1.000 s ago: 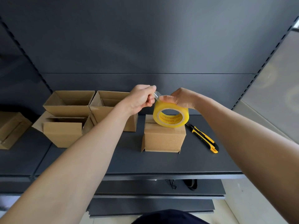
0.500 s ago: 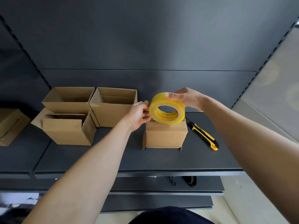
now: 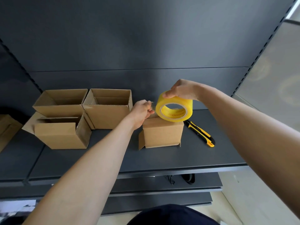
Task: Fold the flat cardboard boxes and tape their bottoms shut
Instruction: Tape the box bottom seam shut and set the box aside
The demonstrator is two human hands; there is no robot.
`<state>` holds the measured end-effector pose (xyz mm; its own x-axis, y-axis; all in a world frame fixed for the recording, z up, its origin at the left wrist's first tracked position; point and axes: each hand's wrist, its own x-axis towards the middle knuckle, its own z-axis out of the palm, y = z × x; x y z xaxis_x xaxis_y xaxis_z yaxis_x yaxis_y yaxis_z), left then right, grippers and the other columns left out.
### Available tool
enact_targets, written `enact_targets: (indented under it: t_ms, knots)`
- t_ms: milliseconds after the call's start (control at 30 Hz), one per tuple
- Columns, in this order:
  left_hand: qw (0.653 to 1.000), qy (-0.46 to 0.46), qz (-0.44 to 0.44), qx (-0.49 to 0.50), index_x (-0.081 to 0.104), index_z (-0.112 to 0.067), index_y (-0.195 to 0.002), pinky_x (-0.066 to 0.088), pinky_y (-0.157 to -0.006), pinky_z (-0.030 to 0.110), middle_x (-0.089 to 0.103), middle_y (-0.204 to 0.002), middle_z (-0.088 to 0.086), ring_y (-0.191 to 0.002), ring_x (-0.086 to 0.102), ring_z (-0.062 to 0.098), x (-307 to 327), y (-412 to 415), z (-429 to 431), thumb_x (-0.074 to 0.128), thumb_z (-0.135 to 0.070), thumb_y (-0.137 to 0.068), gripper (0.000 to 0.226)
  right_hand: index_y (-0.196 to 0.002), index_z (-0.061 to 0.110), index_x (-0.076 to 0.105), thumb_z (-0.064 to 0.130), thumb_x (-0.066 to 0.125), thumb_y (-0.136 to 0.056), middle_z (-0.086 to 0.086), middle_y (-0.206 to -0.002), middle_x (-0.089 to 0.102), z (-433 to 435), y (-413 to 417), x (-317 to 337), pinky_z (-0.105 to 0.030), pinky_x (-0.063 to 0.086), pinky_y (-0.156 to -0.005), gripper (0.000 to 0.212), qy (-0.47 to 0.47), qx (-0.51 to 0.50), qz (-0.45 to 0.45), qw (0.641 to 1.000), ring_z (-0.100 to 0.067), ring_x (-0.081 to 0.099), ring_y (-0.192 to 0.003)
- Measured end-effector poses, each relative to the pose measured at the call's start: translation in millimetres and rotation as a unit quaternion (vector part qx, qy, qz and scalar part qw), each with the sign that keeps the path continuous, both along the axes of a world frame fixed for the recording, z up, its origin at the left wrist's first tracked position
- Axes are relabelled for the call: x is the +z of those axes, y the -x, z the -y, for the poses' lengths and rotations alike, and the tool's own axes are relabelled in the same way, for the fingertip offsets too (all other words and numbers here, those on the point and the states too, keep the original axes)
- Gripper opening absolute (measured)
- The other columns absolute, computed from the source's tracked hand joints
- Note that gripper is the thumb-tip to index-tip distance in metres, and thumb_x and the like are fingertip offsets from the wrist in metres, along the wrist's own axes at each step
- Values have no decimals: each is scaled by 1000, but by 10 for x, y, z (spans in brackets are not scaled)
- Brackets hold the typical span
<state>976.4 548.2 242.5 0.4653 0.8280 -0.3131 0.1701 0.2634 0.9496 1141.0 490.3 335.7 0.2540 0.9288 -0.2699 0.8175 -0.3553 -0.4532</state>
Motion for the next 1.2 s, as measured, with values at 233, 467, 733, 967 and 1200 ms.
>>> enact_targets:
  t_ms: [233,467,733,967,1200]
  knots:
    - [998,14,64,10,39,-9,-70,56,-76,34,39,-75,8,-72,43,18,35,181,6,36,-10,-101,31,-68,18,48,57,64,-80,0,-71,50,-139,189,50,-30,38,-62,44,44,42,95,994,-19,48,-65]
    - [993,21,41,107,46,-8,-74,55,-84,40,39,-72,5,-66,42,14,-20,499,-132,40,-12,-102,29,-89,19,51,58,69,-74,-2,-94,54,-255,401,21,-37,48,-75,45,74,79,199,974,-29,56,-89]
    - [994,62,-44,75,45,-8,-117,54,-78,38,42,-86,6,-75,53,18,-239,489,21,35,-19,-104,20,-73,19,52,63,71,-67,2,-76,54,-390,433,-37,-41,54,-81,49,79,86,192,975,-28,61,-83]
    - [978,162,77,110,47,-5,-108,55,-71,41,46,-77,10,-67,54,23,-372,398,161,40,-22,-103,19,-65,20,48,66,72,-66,0,-71,52,-439,398,-30,-38,49,-73,52,69,83,185,977,-27,57,-76]
    - [956,216,168,108,49,-8,-106,59,-58,34,62,-82,14,-58,62,21,-135,215,226,49,-29,-99,22,-65,18,50,68,71,-65,0,-68,53,-470,364,-57,-35,46,-67,54,61,78,182,978,-24,55,-69]
